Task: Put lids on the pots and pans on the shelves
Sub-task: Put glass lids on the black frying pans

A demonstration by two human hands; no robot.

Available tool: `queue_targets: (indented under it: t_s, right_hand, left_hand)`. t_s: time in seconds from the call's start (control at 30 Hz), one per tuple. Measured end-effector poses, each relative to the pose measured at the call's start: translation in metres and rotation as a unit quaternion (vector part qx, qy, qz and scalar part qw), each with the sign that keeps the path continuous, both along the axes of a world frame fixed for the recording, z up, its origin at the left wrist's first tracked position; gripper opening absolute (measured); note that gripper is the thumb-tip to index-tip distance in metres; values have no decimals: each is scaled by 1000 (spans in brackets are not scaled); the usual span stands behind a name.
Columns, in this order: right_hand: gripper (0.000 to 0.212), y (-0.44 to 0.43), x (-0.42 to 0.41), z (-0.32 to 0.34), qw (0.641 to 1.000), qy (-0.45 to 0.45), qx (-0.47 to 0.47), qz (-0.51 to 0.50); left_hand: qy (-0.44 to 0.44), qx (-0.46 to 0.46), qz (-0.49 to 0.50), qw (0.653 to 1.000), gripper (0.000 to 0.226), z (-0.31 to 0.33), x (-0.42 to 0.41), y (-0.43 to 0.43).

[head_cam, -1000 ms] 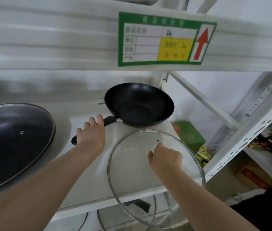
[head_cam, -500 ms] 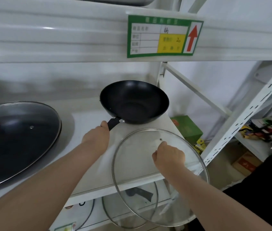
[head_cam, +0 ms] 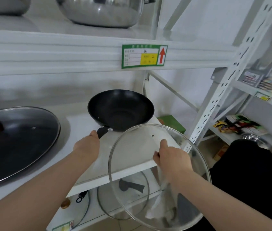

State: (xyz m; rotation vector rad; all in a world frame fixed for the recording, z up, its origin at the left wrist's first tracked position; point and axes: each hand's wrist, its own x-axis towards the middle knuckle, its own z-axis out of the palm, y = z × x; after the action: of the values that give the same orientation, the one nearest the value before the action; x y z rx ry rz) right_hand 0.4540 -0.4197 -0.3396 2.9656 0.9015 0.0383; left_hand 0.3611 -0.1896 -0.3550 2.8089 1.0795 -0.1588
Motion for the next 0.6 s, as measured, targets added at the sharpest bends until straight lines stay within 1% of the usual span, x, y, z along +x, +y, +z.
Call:
queue_targets:
  t_s: [0.13,0.2,0.3,0.4,0.47,0.6]
  right_hand:
    - [25,-1,-4,25,999,-40,14,4]
    - [27,4,0,36,998,-54,24,3]
    - [32,20,13,47,998,-39,56,1]
    - [36,47,28,47,996,-35,81,-4]
    - [36,67,38,44,995,-32,97,-4]
    - [35,105,56,39,994,-32,106,6]
  left_hand:
    - [25,11,-4,1000,36,1,-24,-10]
    - [49,-3,6,999,39,-1,-37,-14]
    - [103,-52,39,993,56,-8,-52,-17]
    - [152,-86,27,984,70,-3,-58,-12]
    - [185,-83,12,979,69,2,-56,-5]
    - [222,-68,20,973,48,5,-47,8]
